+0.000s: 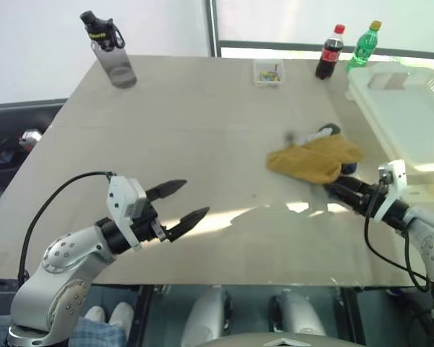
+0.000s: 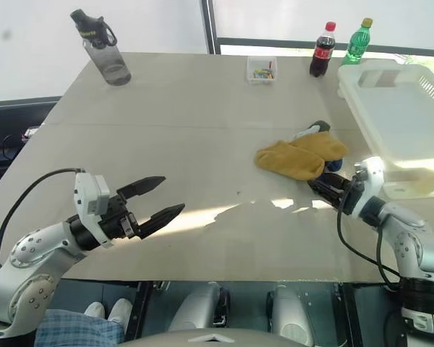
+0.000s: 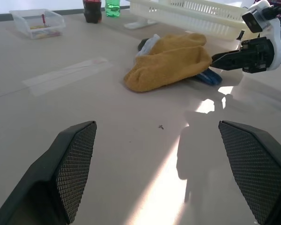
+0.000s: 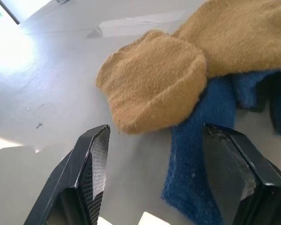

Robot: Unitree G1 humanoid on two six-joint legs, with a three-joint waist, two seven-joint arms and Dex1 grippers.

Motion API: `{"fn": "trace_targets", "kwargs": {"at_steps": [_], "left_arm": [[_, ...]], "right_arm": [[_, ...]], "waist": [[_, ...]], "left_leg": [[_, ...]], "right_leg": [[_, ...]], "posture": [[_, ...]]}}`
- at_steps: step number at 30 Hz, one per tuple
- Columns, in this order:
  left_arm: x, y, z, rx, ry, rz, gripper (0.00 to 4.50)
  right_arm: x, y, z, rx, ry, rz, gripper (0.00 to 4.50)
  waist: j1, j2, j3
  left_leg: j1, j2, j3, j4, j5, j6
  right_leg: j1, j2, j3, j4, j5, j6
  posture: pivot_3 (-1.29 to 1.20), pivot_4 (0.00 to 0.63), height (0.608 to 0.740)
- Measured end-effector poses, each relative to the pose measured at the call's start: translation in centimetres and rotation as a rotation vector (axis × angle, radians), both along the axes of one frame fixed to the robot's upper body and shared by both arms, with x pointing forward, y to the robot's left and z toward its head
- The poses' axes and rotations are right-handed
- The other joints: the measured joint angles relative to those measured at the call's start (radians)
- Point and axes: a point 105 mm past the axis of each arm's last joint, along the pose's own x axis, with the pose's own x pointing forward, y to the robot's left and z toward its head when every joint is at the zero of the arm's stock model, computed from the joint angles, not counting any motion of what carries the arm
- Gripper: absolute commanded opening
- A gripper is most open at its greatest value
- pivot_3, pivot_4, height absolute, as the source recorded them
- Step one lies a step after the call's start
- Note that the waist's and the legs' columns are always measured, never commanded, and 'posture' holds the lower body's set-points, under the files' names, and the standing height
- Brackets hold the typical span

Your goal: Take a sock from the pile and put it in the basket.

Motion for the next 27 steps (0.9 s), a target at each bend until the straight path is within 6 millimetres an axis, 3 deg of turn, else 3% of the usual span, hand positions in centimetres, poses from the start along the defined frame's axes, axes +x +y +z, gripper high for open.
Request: {"fn": "trace_targets", "kwargs": {"at_steps": [6, 13, 21, 27], "left_arm": [[-0.1, -0.1, 0.1, 0.002, -0.004, -0.004, 4.5], [-0.1, -0.1, 0.1, 0.002, -0.004, -0.004, 4.5], [-0.1, -0.1, 0.1, 0.003, -0.004, -0.011, 4.5], [-0.2, -0.2, 0.1, 0.007, -0.003, -0.016, 4.5]], "right_arm": [[0.3, 0.7, 0.5, 0.06, -0.002, 0.007, 3.16], [0.3, 0.6, 0.5, 0.057, -0.001, 0.007, 0.08], [-0.1, 0.6, 0.1, 0.038, 0.017, 0.029, 0.03], [-2.7, 2.2, -2.1, -0.029, 0.124, 0.186, 0.03]], "waist": [[0.002, 0.0, 0.0], [0.0, 0.0, 0.0], [0.001, 0.0, 0.0], [0.0, 0.0, 0.0]], "left_leg": [[0.0, 0.0, 0.0, 0.0, 0.0, 0.0], [0.0, 0.0, 0.0, 0.0, 0.0, 0.0], [0.0, 0.0, 0.0, 0.0, 0.0, 0.0], [0.0, 0.0, 0.0, 0.0, -0.002, 0.004]], "right_leg": [[0.0, 0.0, 0.0, 0.0, 0.0, 0.0], [0.0, 0.0, 0.0, 0.0, 0.0, 0.0], [0.0, 0.0, 0.0, 0.0, 0.0, 0.0], [0.0, 0.0, 0.0, -0.001, 0.0, 0.0]], "posture": [[0.0, 0.15, 0.74], [0.0, 0.15, 0.74], [0.0, 0.15, 0.74], [0.0, 0.15, 0.74]]}}
